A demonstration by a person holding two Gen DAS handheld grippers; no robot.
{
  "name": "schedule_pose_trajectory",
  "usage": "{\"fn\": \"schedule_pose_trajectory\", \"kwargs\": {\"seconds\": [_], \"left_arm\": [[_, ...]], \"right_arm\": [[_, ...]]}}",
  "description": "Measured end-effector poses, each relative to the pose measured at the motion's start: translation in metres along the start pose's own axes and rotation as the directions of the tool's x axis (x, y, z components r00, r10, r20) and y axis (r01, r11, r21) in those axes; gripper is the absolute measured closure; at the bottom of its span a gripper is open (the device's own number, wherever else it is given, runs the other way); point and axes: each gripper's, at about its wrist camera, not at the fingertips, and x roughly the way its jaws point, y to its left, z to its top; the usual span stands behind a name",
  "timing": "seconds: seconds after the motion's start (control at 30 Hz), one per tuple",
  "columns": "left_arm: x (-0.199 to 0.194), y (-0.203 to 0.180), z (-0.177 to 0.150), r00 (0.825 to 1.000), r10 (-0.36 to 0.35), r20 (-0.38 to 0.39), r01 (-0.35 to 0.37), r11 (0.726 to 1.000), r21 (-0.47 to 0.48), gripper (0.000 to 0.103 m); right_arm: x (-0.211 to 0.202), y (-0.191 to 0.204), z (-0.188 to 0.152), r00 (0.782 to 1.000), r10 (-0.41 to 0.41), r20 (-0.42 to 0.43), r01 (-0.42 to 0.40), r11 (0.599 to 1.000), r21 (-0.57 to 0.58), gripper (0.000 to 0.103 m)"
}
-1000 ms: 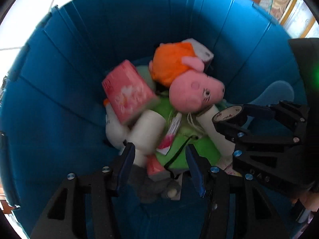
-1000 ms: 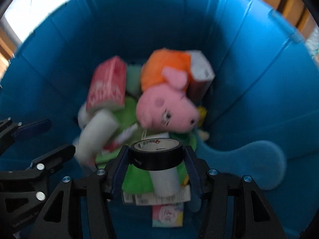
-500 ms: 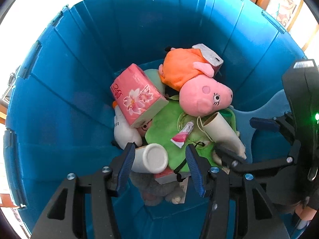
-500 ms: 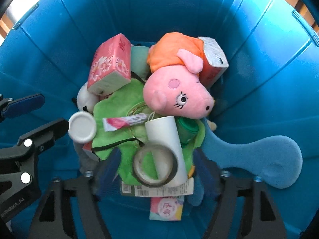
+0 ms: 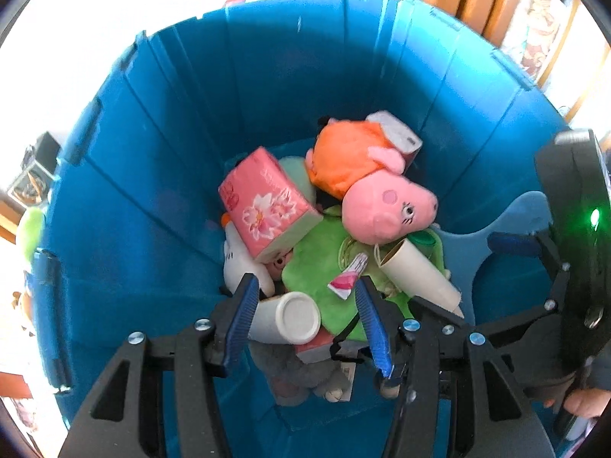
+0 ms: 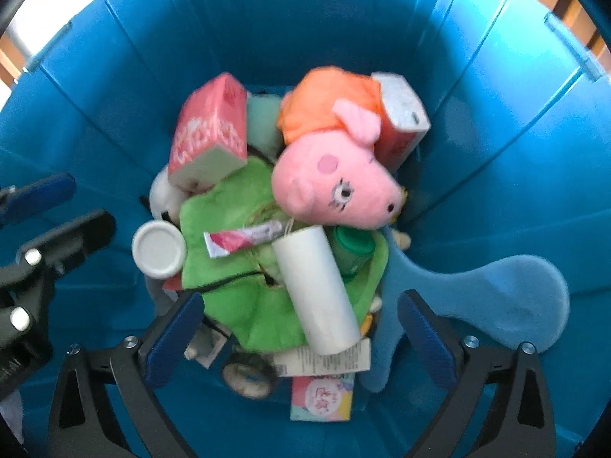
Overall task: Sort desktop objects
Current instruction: 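Withdraw both open tools from the bin back toward the pile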
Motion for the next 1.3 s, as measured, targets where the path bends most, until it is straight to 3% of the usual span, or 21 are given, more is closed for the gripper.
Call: {"fn": "schedule_pose_trajectory", "kwargs": {"seconds": [0.13,0.2,0.33,0.4,0.47,0.6,0.8,0.93,1.1,1.3], "left_arm": [[-0.031,-0.004,-0.004,0.991,0.014,0.137,-0.016,1.000,0.015,0.051],[-0.054,-0.004,-0.009,0.973,0.036,0.230,-0.039,0.999,0.010,0.051],[-0.102,-0.003,-0.022,0.928,0.024,0.372,-0.034,0.999,0.020,0.051],[-0.124,0.003,-0.033,0.906,-0.003,0.423,-0.001,1.000,0.009,0.044],[-0.142,0.009,-0.045,0.880,-0.006,0.475,0.011,1.000,-0.008,0.029],[-0.172,0.025,-0.075,0.826,0.026,0.563,0.007,0.998,-0.057,0.026],[-0.196,0.059,-0.115,0.778,0.089,0.622,0.017,0.986,-0.163,0.025],[-0.203,0.085,-0.140,0.757,0.145,0.637,-0.001,0.975,-0.220,0.025],[-0.206,0.124,-0.169,0.743,0.194,0.641,-0.006,0.959,-0.283,0.025],[-0.208,0.190,-0.203,0.738,0.258,0.624,-0.020,0.932,-0.361,0.025]], "right_arm": [[-0.029,0.004,-0.002,0.995,-0.020,0.096,0.022,1.000,-0.013,0.000],[-0.048,0.007,-0.006,0.990,-0.004,0.140,0.008,1.000,-0.025,0.000],[-0.097,0.016,-0.024,0.959,-0.051,0.278,0.066,0.997,-0.045,0.000],[-0.117,0.021,-0.035,0.937,-0.069,0.342,0.089,0.995,-0.043,0.000],[-0.134,0.026,-0.046,0.914,-0.070,0.398,0.092,0.995,-0.035,0.000],[-0.156,0.043,-0.068,0.869,-0.061,0.491,0.086,0.996,-0.028,0.000],[-0.167,0.074,-0.096,0.811,-0.044,0.583,0.079,0.996,-0.034,0.000],[-0.169,0.093,-0.107,0.790,-0.029,0.612,0.072,0.996,-0.046,0.000],[-0.173,0.122,-0.116,0.761,-0.029,0.648,0.085,0.995,-0.055,0.000],[-0.181,0.164,-0.113,0.721,0.050,0.691,0.013,0.996,-0.086,0.000]]}}
